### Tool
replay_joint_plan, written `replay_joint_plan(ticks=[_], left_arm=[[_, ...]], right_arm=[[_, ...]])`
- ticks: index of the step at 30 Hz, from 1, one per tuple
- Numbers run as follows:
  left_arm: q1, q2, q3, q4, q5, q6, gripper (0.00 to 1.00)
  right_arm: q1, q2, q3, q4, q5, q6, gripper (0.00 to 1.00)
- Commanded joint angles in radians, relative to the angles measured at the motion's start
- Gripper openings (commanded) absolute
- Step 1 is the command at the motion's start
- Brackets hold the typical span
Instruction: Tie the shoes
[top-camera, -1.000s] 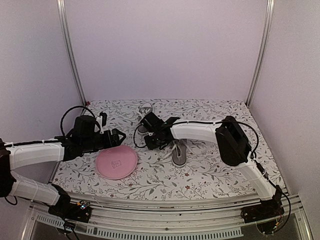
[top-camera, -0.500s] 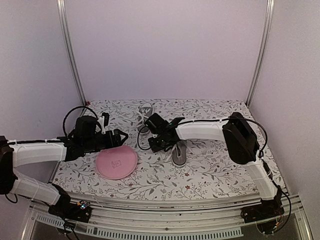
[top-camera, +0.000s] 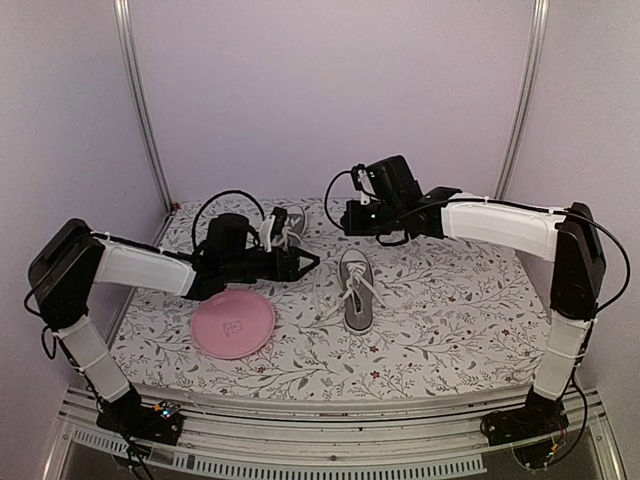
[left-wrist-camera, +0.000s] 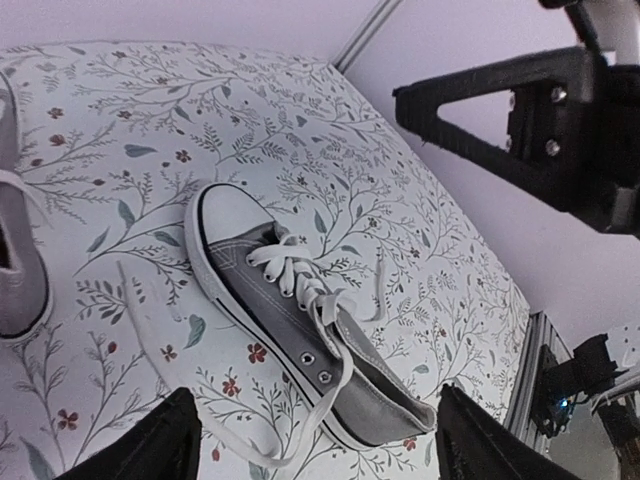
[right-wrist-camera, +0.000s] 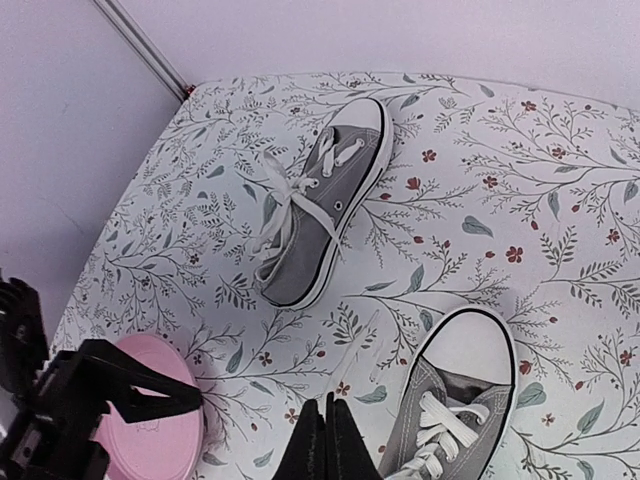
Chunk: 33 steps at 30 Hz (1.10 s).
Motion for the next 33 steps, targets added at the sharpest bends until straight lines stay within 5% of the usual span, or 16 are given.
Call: replay_joint_plan(ticks=[1,5,14,18,24,33], left_arm=[[-0.023,0.133,0.117,0.021,0.010,0.032,0.79],[-0.031,0.150,0.149,-0.005,-0.012,0.022,0.77],[-0.028,0.117,0.099,-0.161,-0.240,-0.191,0.69],[-0.034,0.183,0.243,-0.388,-0.260,-0.135,0.63],[-0.051,0.294,0.377,-0.532,-0.269,-0.101,0.53],[-0.067,0.376,0.424,-0.541,-0.295,-0.125,0.52]], right_arm=[[-0.018,-0.048,-0.065,0.057,-0.040,0.019,0.02],[-0.021,-0.032,-0.072,0.018,-0.015,-0.022,0.04],[-0.021,0.073,-0.004,-0.051,-0.084,-0.044,0.34],[-0.022,0.071,-0.014,-0.032,-0.130,0.004,0.66],[-0.082,0.018,-0.069,-0.005,-0.319,0.067,0.88],[-0.184,-0.195,-0.349,0.134,-0.579,0.048,0.94]])
